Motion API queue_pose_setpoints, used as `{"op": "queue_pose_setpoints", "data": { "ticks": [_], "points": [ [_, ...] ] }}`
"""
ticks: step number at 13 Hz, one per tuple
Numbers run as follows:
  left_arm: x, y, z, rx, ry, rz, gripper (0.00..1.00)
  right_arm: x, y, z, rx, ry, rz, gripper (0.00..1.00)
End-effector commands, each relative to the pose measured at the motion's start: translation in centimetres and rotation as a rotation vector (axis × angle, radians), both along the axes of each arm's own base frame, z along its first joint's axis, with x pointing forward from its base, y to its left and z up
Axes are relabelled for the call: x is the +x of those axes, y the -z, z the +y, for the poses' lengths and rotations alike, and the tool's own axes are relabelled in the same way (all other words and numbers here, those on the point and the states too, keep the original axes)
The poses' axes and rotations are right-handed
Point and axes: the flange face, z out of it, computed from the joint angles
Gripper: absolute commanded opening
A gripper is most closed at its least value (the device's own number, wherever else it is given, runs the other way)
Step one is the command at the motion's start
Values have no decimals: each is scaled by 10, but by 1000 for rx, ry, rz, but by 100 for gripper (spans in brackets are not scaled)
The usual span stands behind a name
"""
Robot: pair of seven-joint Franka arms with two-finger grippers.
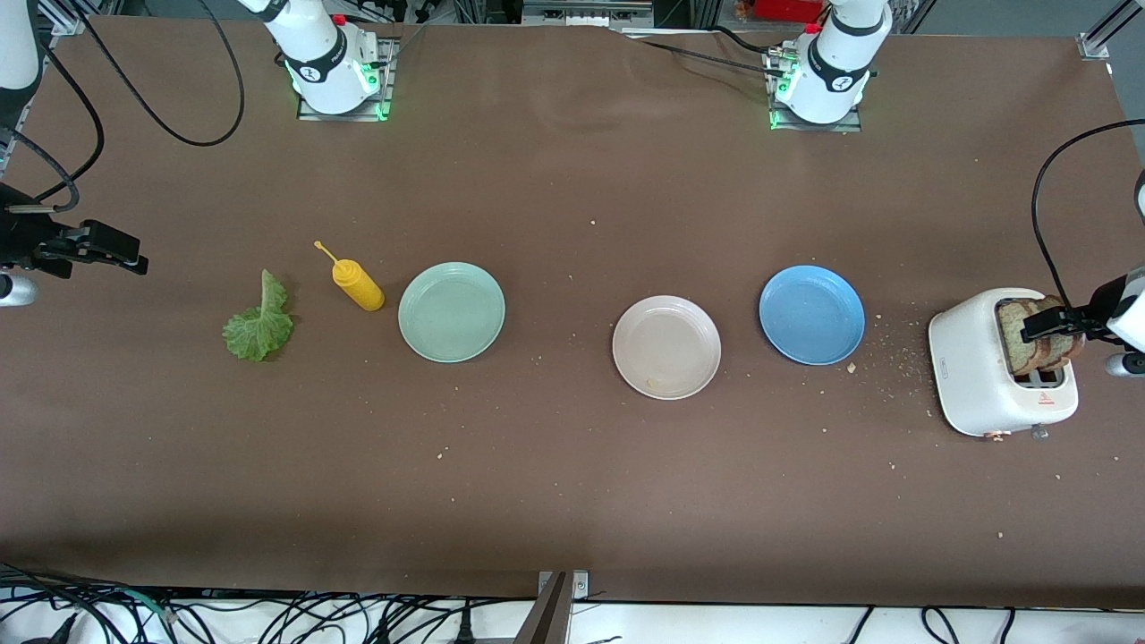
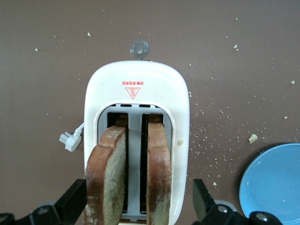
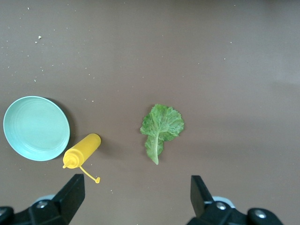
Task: Make sandwich in beige plate with both arms
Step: 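Reach the left gripper into the toaster and grasp a bread slice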
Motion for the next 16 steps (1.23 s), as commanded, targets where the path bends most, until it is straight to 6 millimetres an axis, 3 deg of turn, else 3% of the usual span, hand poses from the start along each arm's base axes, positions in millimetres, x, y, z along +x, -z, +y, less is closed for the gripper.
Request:
{"op": "queue_pose_setpoints", "data": {
  "ticks": [1,4,6,9,16],
  "points": [
    [10,10,-33,0,-25,-6,99,-3,-1,-3,-4,-9,-7,100],
    [10,31,-27,3,6,-8,99,-3,-1,-3,-4,-9,-7,100],
    [8,34,-25,7,6,-1,83,-3,-1,-3,-3,-9,-6,100],
    [1,39,-24,-1,1,48,1,-3,-1,-4,-1,-10,-6,100],
    [-6,30,-22,-6,-11,100,0,-3,-1,-5,1,-8,-6,100]
  ]
}}
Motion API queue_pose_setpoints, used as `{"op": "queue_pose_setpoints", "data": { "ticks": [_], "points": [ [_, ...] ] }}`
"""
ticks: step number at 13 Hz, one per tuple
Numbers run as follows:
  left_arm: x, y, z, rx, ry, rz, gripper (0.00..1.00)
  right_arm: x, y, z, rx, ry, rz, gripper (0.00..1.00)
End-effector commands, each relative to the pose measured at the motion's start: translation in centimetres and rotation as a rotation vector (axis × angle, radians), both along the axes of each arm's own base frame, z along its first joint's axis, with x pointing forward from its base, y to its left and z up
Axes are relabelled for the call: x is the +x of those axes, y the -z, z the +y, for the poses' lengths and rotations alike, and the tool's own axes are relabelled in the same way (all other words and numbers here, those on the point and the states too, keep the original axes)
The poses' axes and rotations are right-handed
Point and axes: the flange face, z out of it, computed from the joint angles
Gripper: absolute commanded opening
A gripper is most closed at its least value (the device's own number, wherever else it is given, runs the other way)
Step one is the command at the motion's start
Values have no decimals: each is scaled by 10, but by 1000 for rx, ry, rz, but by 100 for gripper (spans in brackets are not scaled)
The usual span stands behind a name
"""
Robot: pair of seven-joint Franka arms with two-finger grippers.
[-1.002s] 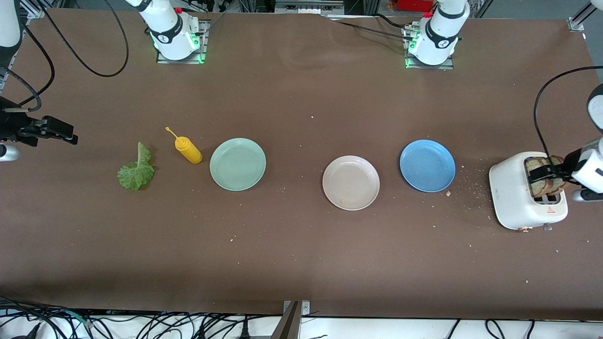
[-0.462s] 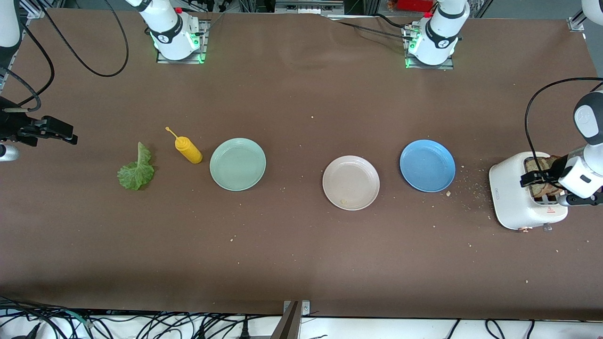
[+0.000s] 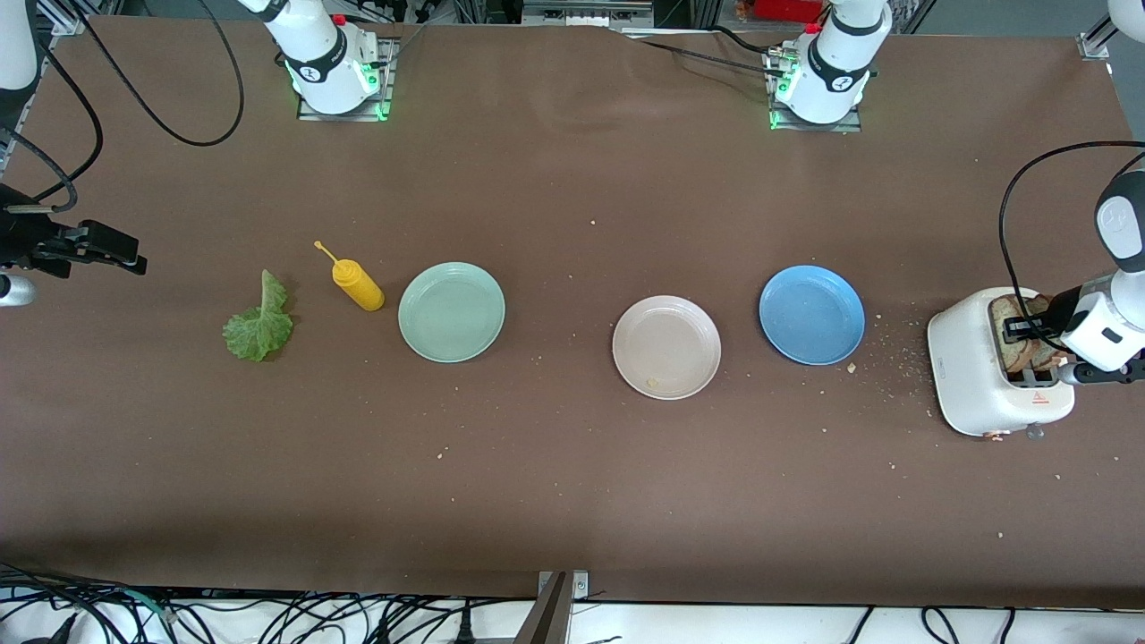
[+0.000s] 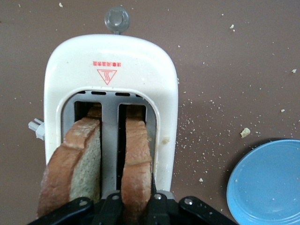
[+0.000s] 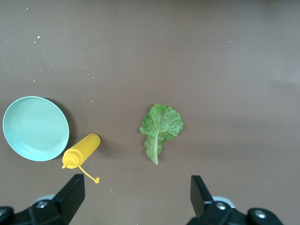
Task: Make sandwich in beige plate with both arms
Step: 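Reach the left gripper into the toaster and grasp a bread slice, then lift the bread slice out of the toaster with the left gripper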
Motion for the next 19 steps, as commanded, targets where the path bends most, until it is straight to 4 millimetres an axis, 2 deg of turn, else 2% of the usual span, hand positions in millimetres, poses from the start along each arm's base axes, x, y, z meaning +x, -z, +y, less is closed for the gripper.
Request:
{"op": "queue_pose_setpoints", "data": {
  "ticks": [1,3,8,10,12,13,17,19],
  "points": [
    [-5,-9,-1,16,15,23,0,-3,-1,-3,0,-11,-6,100],
    [-6,-25,0,30,17,1,0,-3,-1,-3,1,-11,-6,100],
    [-7,-90,14,212,73,-7,0,-3,-1,-3,1,-11,-6,100],
    [-3,-117,9,218,69,0,0,-3,-1,-3,1,-11,-6,100],
    [6,-153,-14,221,90,-21,0,-3,-1,-3,1,-11,-6,100],
    [11,-163,-28,217,110,-36,0,-3,-1,-3,1,-11,-6,100],
    [21,-165,-81,183,205,-52,0,-3,-1,-3,1,-11,-8,100],
    [25,-160,-127,125,252,-51,0,-2,1,-3,0,-14,-3,100]
  ]
}}
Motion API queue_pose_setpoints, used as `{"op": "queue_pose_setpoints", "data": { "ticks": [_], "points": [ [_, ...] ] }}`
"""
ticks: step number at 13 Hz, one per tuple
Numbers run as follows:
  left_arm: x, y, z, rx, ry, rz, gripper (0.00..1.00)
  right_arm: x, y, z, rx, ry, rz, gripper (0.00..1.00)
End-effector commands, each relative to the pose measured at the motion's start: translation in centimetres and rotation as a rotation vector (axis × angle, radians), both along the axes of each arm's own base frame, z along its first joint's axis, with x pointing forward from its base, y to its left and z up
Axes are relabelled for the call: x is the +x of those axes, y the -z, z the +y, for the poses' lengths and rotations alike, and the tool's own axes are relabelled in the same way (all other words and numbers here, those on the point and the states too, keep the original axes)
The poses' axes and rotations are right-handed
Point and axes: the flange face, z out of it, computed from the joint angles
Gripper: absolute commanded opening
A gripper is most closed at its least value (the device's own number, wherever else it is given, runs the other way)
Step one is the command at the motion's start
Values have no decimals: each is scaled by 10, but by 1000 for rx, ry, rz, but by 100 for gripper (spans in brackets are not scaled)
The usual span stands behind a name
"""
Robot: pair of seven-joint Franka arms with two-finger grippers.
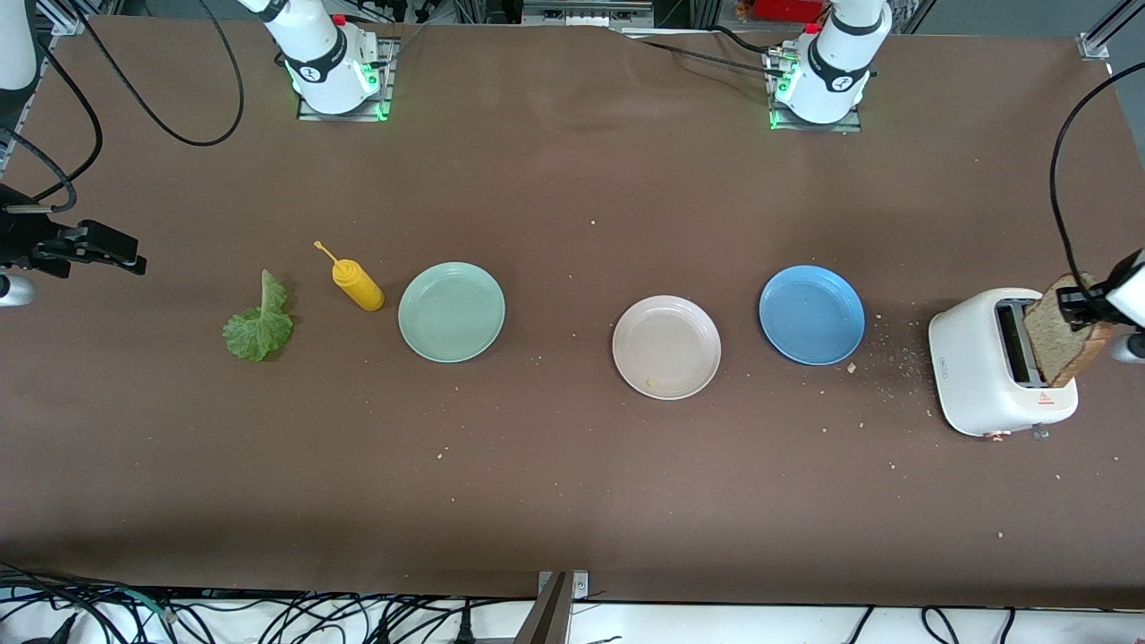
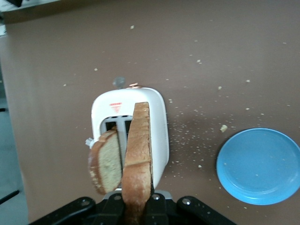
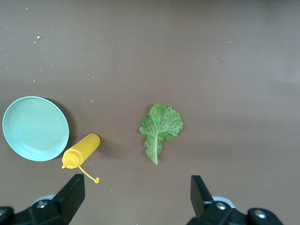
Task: Make sandwich in beige plate with both arms
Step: 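Lift the bread slice out of the toaster with the left gripper, then lower the bread onto the beige plate while the right gripper reaches the mustard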
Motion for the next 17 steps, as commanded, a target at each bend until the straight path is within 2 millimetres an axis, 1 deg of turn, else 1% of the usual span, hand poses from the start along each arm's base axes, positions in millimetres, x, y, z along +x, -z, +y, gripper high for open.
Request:
{"op": "queue_pose_setpoints", "data": {
  "ticks": [1,3,4,5,7,8,9,10,11,13,14,16,17],
  "points": [
    [6,9,-50,-101,46,27,0,-2,2,-3,0,-18,0,100],
    [10,26,-79,-274,29,56,0,-3,2,-3,2,-25,2,100],
    [12,34,-94,-364,18,72,0,1,12,1,1,-33,21,100],
    [14,43,-103,-468,-4,90,0,2,15,3,2,-33,24,100],
    [21,69,-117,-652,-60,139,0,1,17,8,6,-48,36,100],
    [25,87,-124,-749,-92,173,0,1,22,28,13,-111,59,100],
    [29,111,-136,-858,-116,217,0,1,22,37,14,-136,62,100],
    [29,134,-161,-926,-88,263,0,2,25,42,15,-144,68,100],
    [30,154,-174,-946,-51,288,0,4,32,48,17,-158,80,100],
    [28,191,-179,-987,54,311,0,8,45,49,25,-224,99,100],
    [23,213,-189,-1026,98,337,0,9,48,47,29,-271,100,100],
    [16,258,-207,-1137,61,406,0,10,48,38,41,-380,96,100],
    [13,274,-223,-1196,33,432,0,9,48,34,67,-442,94,100]
  ]
}}
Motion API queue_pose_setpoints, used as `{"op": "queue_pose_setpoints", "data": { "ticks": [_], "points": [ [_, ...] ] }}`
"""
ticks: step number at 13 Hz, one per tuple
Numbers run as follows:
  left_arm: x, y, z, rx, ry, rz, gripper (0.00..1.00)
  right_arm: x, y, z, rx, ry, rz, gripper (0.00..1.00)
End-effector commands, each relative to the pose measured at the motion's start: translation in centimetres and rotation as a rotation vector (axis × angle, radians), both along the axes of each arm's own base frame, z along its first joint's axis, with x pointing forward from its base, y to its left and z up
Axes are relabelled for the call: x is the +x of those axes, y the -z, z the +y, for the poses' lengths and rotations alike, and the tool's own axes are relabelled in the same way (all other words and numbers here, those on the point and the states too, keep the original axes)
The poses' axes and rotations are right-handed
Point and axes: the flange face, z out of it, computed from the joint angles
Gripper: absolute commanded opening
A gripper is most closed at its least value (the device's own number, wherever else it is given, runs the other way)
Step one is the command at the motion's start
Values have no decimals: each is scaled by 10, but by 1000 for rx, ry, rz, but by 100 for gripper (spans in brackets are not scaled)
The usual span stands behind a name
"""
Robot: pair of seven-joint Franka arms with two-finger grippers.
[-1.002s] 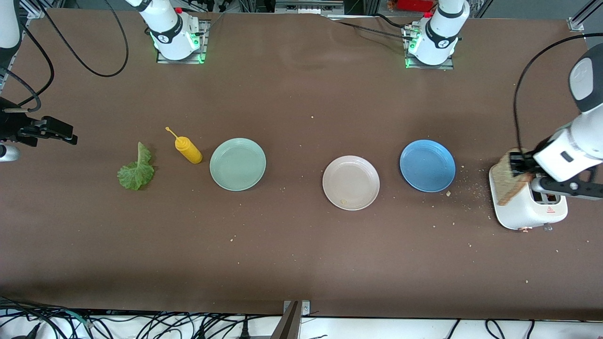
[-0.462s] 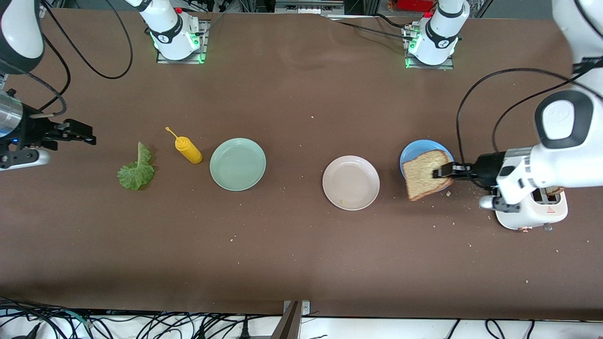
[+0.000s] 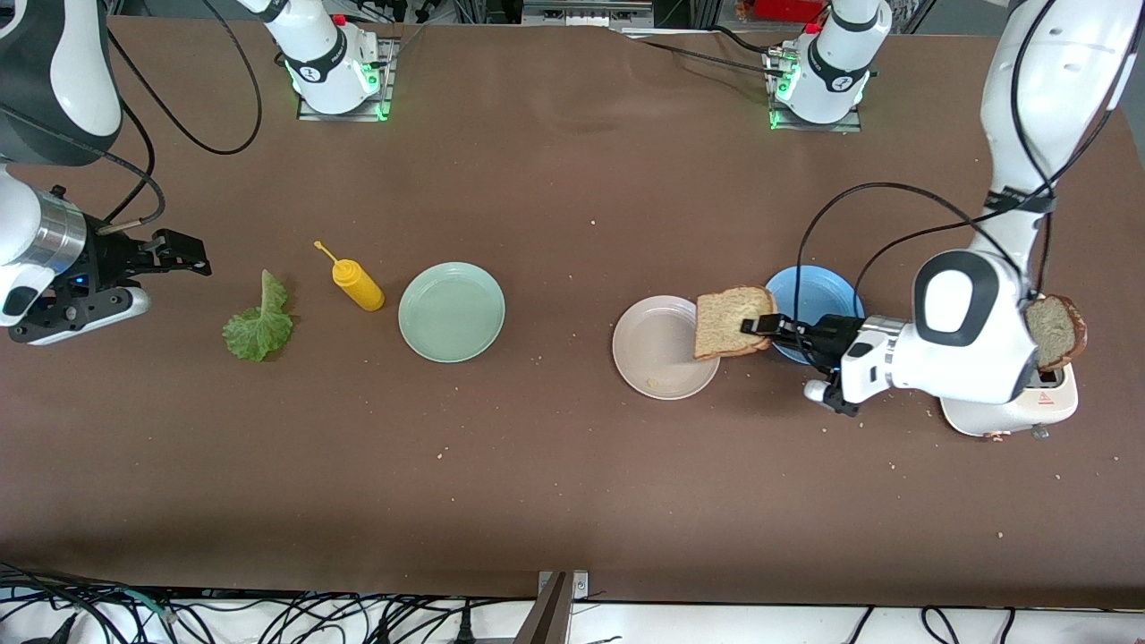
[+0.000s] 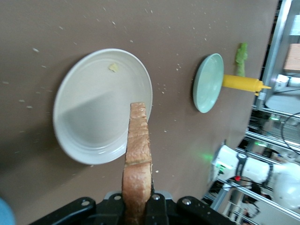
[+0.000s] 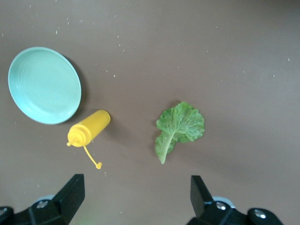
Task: Make sandwich in beige plate with both arms
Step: 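Lower the bread onto the beige plate while the right gripper reaches the mustard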
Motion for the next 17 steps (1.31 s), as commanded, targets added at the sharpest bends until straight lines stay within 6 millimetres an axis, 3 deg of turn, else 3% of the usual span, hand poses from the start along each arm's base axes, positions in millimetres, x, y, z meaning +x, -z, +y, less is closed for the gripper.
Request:
{"op": "queue_pose_setpoints", "data": {
  "ticks": [1,4,6,8,9,10,11,15,17],
  "points": [
    [-5,33,-37,-137,-13,63,0,-3,-5,-21,80,-132,-8,100],
    [-5,62,-51,-130,-34,51,0,-5,7,-59,322,-319,-47,100],
    [-6,81,-55,-127,-37,26,0,1,35,-82,433,-494,-82,100],
    [-5,88,-58,-119,-47,19,1,9,83,-103,591,-635,-136,100],
    [-3,86,-57,-114,-53,9,22,10,108,-110,680,-669,-157,100],
    [-1,85,-57,-108,-50,1,90,11,133,-113,777,-682,-177,100],
    [0,85,-55,-99,-52,-11,100,13,152,-116,850,-708,-216,100],
    [3,79,-49,-72,-50,-33,100,3,219,-112,1067,-739,-340,100],
    [7,60,-42,34,39,-105,100,1,246,-109,1120,-822,-415,100]
  ]
}}
